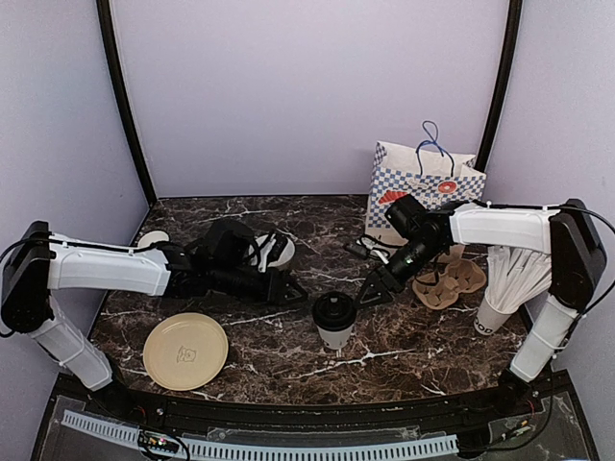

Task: Pack the takeout coffee

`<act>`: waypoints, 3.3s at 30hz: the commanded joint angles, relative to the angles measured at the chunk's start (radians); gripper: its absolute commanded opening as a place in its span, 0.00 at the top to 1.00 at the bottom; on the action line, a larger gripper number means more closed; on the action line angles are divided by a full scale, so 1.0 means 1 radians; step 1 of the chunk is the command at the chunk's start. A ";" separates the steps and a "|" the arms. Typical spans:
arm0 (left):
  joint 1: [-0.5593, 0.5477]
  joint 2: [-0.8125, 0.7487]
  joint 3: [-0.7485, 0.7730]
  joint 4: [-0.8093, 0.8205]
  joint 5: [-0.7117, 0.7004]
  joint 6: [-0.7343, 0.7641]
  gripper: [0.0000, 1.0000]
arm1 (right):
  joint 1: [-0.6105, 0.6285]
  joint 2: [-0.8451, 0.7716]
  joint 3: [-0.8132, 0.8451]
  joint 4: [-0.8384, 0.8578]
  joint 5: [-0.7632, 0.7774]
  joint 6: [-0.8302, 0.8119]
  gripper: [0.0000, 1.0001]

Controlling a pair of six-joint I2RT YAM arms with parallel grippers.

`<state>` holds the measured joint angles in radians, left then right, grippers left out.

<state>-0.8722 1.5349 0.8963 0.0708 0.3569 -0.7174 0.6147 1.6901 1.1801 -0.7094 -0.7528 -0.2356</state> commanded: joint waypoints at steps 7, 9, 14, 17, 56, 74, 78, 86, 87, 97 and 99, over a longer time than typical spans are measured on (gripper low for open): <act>-0.026 0.000 0.104 -0.009 -0.019 0.141 0.10 | 0.007 -0.084 0.001 -0.042 -0.003 -0.074 0.25; -0.027 0.019 0.129 -0.005 -0.052 0.186 0.03 | 0.016 -0.103 -0.020 -0.030 0.012 -0.083 0.21; -0.028 0.122 0.232 -0.014 -0.030 0.274 0.02 | 0.055 -0.123 -0.044 0.005 0.109 -0.068 0.14; -0.028 0.192 0.286 -0.040 -0.006 0.281 0.01 | 0.102 -0.127 -0.049 0.024 0.257 -0.072 0.12; -0.032 0.039 0.097 0.105 -0.016 0.156 0.09 | 0.040 -0.122 -0.003 0.021 0.270 -0.021 0.11; 0.055 0.170 0.160 0.067 0.139 0.054 0.43 | 0.068 -0.104 -0.112 0.019 -0.039 0.065 0.21; 0.055 0.191 0.158 0.081 0.169 0.050 0.42 | 0.087 -0.081 -0.089 0.012 -0.025 0.063 0.16; 0.050 0.222 0.163 0.128 0.205 0.042 0.40 | 0.102 -0.050 -0.055 0.030 0.014 0.081 0.13; 0.051 0.227 0.163 0.130 0.205 0.042 0.40 | 0.102 -0.046 -0.050 0.033 0.021 0.084 0.13; 0.050 0.235 0.131 0.111 0.182 0.038 0.41 | 0.101 0.020 -0.026 0.064 0.143 0.128 0.18; 0.050 0.234 0.118 0.098 0.171 0.041 0.41 | 0.102 0.036 -0.024 0.071 0.177 0.137 0.19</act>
<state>-0.8162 1.7790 1.0317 0.1841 0.5278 -0.6777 0.7113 1.6913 1.1313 -0.6815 -0.6861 -0.1284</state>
